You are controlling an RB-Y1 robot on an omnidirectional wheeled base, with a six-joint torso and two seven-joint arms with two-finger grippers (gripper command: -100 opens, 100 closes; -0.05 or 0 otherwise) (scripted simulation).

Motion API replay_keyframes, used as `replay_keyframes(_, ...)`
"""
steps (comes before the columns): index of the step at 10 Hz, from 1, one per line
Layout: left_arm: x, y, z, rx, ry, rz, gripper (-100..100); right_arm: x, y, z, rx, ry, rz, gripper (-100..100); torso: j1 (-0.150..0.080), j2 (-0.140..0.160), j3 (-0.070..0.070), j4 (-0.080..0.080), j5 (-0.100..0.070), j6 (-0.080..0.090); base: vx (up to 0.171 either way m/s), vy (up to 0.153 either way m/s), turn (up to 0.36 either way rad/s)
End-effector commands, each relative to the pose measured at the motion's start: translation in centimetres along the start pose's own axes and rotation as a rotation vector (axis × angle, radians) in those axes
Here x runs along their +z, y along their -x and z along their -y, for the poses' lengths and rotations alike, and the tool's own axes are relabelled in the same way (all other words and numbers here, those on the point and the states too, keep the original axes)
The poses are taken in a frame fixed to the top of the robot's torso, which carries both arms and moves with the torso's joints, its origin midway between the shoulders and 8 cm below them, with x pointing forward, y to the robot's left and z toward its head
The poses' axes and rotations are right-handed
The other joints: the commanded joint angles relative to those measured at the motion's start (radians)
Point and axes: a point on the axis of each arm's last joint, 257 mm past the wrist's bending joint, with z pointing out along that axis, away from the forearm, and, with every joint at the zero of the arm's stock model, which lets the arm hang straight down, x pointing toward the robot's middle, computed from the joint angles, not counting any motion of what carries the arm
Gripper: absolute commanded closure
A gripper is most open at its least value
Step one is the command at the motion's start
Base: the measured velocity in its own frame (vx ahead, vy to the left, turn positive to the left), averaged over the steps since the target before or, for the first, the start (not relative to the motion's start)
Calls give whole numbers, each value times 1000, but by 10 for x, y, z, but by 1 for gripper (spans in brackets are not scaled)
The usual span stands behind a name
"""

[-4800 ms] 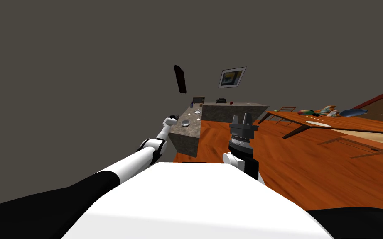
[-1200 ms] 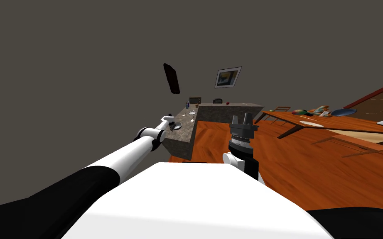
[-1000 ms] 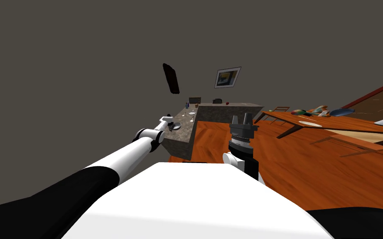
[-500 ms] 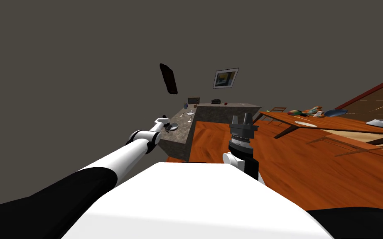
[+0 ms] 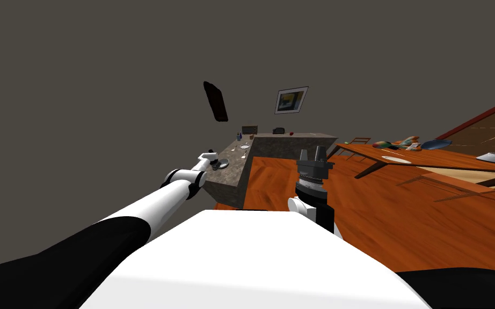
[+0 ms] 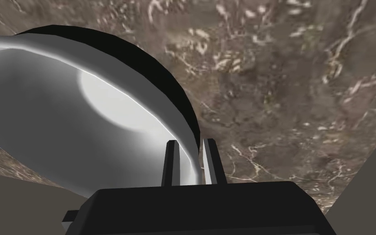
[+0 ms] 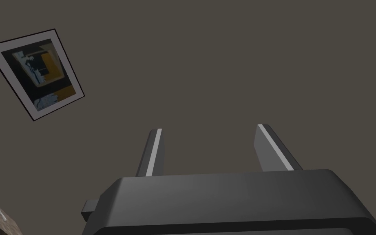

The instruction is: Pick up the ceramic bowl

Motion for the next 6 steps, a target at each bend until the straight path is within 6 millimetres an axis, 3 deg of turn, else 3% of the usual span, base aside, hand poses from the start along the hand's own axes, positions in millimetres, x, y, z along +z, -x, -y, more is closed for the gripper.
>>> replay_keyframes(1,0,0,0,0,0,0,100,0,0,0,0,0,0,0,0,0,0,0,0,0,0,0,0)
replay_keyframes(2,0,0,0,0,1,0,100,0,0,0,0,0,0,0,0,0,0,0,0,0,0,0,0)
replay_keyframes(3,0,0,-1,0,2,0,0,0,0,0,0,0,0,0,0,1,1,1,0,0,0,0,0)
replay_keyframes(4,-4,-16,12,2,-2,-4,100,0,0,0,0,0,0,0,0,1,1,1,0,0,-26,87,39)
replay_keyframes(6,-9,-41,30,4,-2,-9,100,0,0,0,0,0,0,0,8,3,3,2,1,0,-46,153,14)
